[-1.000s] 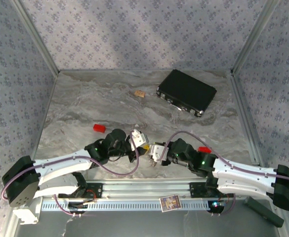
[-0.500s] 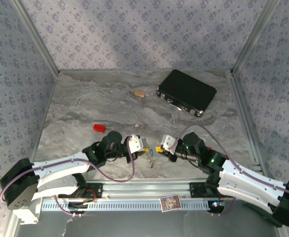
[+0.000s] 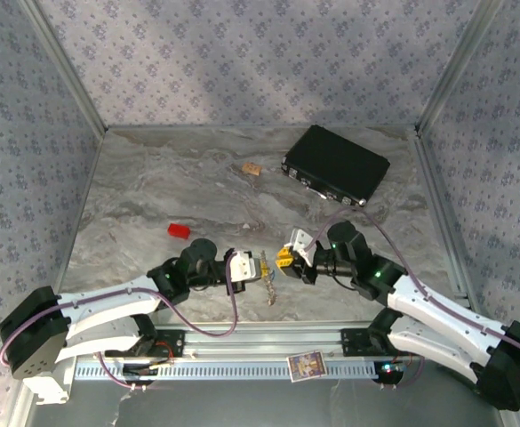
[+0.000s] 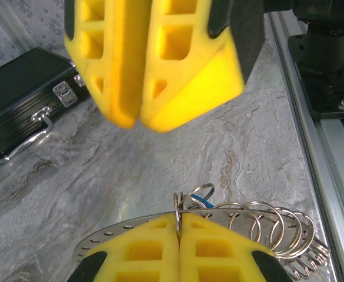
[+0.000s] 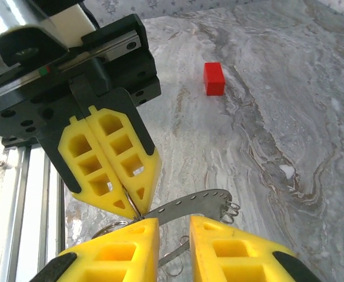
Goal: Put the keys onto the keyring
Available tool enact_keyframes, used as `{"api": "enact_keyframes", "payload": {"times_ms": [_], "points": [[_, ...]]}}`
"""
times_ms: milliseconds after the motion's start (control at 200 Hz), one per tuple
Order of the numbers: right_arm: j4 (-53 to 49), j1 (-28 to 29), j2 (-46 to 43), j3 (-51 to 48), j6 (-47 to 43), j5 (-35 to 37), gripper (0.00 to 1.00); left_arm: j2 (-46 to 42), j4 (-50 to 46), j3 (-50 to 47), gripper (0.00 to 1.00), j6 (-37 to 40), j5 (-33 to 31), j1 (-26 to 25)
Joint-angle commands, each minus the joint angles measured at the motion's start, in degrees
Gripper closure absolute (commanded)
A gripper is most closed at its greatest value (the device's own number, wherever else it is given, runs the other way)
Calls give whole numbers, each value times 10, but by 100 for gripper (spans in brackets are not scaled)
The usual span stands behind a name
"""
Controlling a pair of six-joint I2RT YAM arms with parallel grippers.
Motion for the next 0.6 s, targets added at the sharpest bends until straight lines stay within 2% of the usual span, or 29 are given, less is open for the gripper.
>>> {"api": "enact_keyframes", "payload": {"times_ms": [0,105,595], "points": [[-39,-7,25,28,-49,-72,79,-9,43,-5,100,21,27,2],[-64,-5,51,44,-71,-90,79,-7,45,-3,100,22,26,2],[-53,5,88,63,-114,-96,85,-11,40,-1,100,24,32,2]]}}
